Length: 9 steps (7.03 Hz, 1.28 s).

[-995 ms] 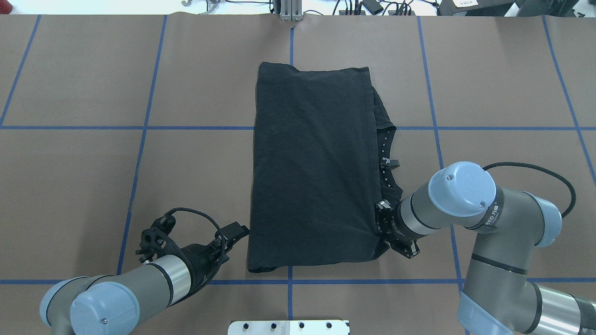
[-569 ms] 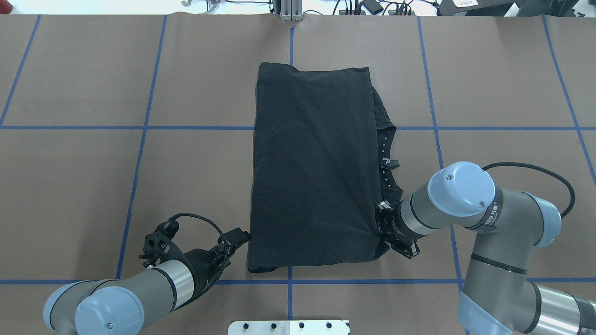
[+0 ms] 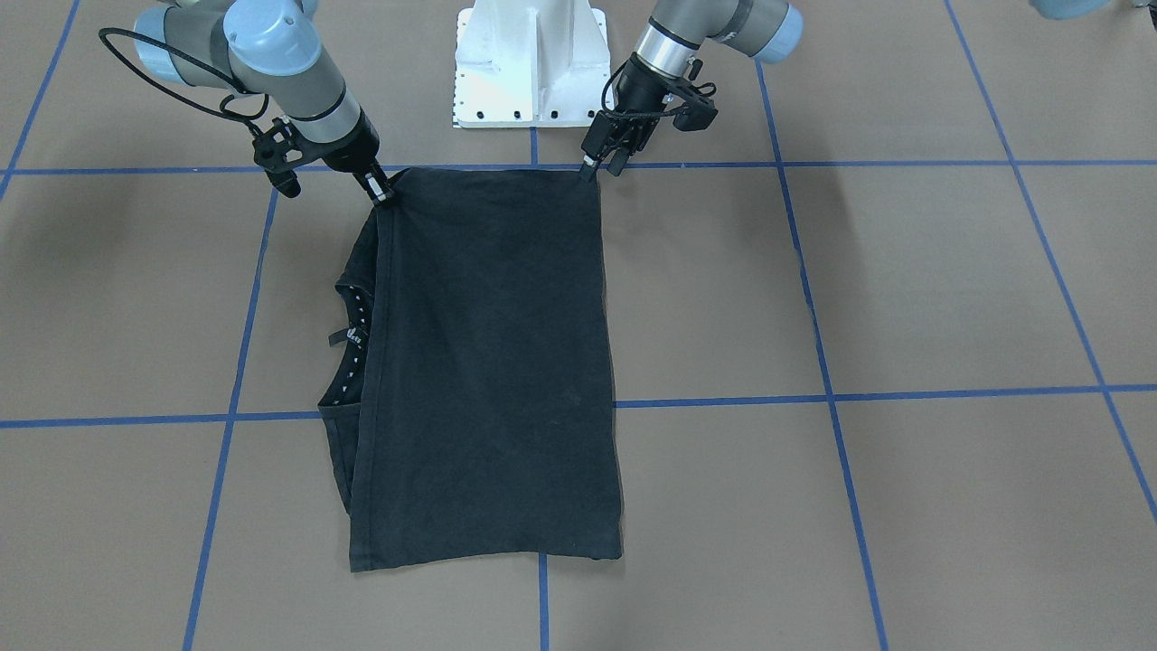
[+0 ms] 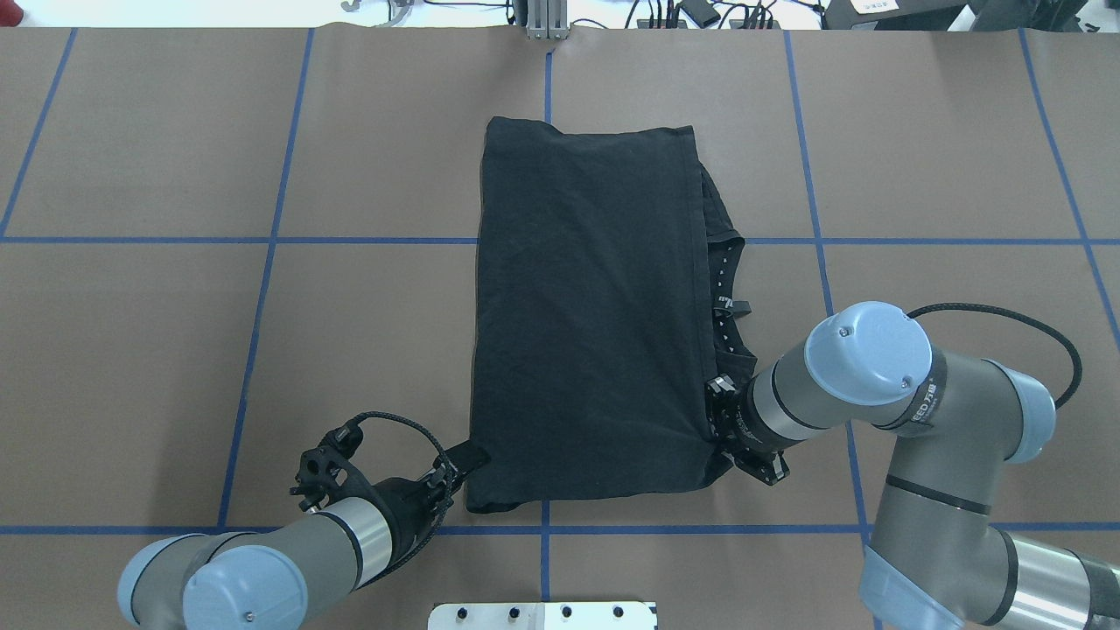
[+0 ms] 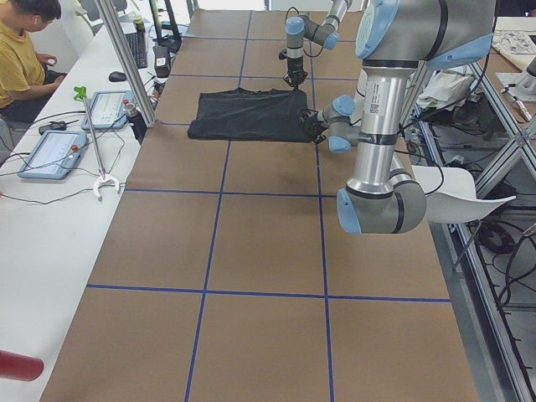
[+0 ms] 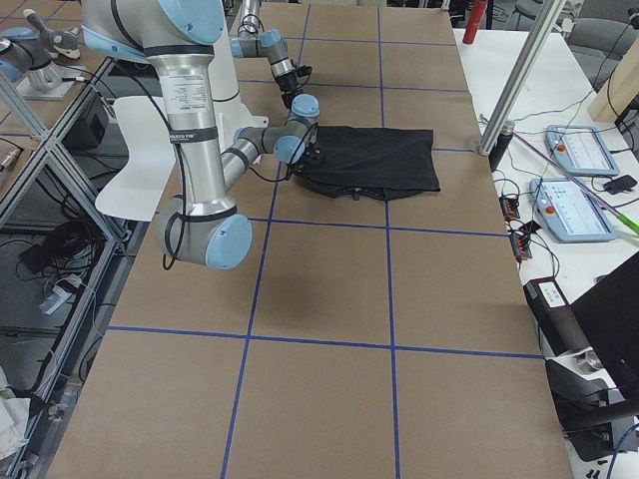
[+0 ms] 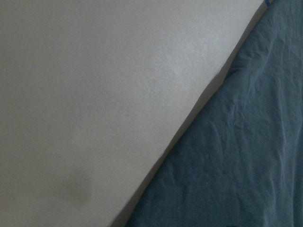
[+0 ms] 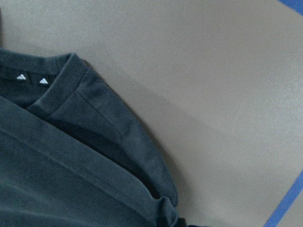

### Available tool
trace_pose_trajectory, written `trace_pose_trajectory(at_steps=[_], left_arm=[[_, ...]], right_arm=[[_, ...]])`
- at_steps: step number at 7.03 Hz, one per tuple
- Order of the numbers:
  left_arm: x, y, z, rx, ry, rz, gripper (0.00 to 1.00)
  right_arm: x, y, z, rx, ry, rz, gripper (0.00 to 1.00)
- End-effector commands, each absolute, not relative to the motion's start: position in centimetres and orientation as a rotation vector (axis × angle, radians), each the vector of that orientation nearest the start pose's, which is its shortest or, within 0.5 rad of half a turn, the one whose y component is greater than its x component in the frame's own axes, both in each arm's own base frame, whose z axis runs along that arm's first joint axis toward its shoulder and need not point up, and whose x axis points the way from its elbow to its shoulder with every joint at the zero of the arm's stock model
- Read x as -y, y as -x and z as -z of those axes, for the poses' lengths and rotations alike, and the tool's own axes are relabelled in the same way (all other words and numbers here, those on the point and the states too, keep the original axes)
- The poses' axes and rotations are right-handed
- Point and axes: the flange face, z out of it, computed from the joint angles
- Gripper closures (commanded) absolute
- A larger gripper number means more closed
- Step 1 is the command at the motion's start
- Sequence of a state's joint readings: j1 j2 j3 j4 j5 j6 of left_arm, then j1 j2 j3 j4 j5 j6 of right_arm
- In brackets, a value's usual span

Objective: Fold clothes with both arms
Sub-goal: 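Lower the left gripper to the shirt's other near corner and grasp it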

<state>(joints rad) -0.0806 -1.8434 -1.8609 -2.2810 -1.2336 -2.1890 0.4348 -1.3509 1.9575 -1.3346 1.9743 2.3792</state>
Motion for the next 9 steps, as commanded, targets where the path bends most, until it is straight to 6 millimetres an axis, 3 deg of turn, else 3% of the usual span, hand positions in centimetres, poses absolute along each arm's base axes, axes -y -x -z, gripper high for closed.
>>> trace_pose_trajectory(at_steps=[1, 3, 4, 7, 8, 9], left_arm=[[21.2, -56.1, -29.8, -1.321, 0.053, 0.809, 0.17], [19.9, -56.5, -29.8, -1.318, 0.07, 0.79, 0.21], [19.5, -56.7, -29.7, -1.321, 0.083, 0.795, 0.29], [19.5, -56.7, -29.8, -1.317, 0.085, 0.796, 0.34], [19.5, -56.7, -29.7, -1.319, 0.086, 0.797, 0.45], [19.5, -56.6, -29.6, -1.322, 0.095, 0.804, 0.71]], right_arm=[[31.7, 45.8, -33.9, 0.781, 0.554, -0.981, 1.0], [31.7, 45.8, -33.9, 0.781, 0.554, -0.981, 1.0], [31.7, 45.8, -33.9, 0.781, 0.554, -0.981, 1.0], [31.8, 45.8, -33.9, 0.781, 0.554, -0.982, 1.0], [31.8, 45.8, -33.9, 0.783, 0.554, -0.982, 1.0], [31.8, 45.8, -33.9, 0.783, 0.555, -0.982, 1.0]])
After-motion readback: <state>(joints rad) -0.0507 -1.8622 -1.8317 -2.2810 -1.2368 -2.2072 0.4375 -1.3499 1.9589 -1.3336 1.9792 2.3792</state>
